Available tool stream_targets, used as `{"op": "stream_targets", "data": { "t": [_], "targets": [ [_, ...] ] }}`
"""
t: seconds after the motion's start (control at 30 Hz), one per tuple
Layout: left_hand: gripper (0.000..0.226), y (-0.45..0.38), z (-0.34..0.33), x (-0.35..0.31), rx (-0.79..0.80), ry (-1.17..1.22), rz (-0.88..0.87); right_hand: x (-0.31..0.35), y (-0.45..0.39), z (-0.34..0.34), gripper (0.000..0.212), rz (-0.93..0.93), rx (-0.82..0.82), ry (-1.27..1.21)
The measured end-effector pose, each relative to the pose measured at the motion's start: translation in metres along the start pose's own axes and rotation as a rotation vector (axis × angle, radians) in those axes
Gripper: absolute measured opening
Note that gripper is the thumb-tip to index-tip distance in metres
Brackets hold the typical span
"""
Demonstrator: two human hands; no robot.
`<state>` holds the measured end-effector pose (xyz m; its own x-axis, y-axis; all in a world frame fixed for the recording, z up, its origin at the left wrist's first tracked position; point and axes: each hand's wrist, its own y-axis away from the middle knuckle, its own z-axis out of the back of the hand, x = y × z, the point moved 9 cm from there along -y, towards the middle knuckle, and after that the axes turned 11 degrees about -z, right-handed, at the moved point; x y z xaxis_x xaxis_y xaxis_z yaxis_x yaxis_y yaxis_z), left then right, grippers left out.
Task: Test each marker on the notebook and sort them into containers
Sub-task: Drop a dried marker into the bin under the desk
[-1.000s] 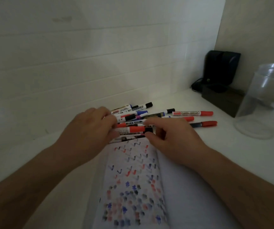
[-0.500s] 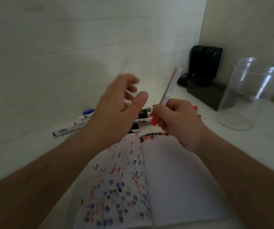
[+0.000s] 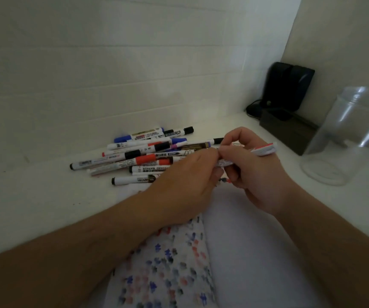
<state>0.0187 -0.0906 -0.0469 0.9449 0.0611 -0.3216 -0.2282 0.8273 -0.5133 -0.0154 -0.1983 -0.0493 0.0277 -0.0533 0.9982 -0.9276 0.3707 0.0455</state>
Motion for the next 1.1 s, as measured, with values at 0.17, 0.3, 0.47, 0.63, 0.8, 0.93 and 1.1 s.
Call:
{"op": "stream_targets", "data": {
  "t": [0.17, 0.3, 0.47, 0.63, 0.8, 0.93, 1.1],
  "targets": [
    [0.012, -0.003, 0.007, -0.004, 0.005, -0.001, -0.069, -0.002, 0.004, -0.006, 0.018, -0.013, 0.053, -0.104],
    [0.006, -0.003, 0.017, 0.001, 0.001, 0.048, -0.030, 0.004, 0.005, -0.006, 0.023, 0.045, 0.066, -0.073],
    [0.067, 0.008, 0.016, 0.025, 0.151, -0.029, 0.217, 0.021, 0.003, 0.019, 0.013, 0.000, 0.074, -0.112],
    [0.061, 0.016, -0.003, 0.028, 0.359, -0.222, 0.260, 0.020, 0.001, 0.032, 0.014, -0.103, 0.116, 0.171],
    [0.064, 0.015, -0.007, 0.032, 0.366, -0.244, 0.297, -0.010, -0.002, 0.029, 0.027, -0.053, -0.050, 0.406],
    [0.064, 0.013, -0.008, 0.035, 0.369, -0.266, 0.313, -0.016, -0.004, 0.035, 0.034, -0.042, -0.166, 0.435],
    [0.061, 0.011, -0.008, 0.036, 0.369, -0.279, 0.334, -0.020, -0.005, 0.036, 0.025, -0.061, -0.175, 0.406]
  ]
}}
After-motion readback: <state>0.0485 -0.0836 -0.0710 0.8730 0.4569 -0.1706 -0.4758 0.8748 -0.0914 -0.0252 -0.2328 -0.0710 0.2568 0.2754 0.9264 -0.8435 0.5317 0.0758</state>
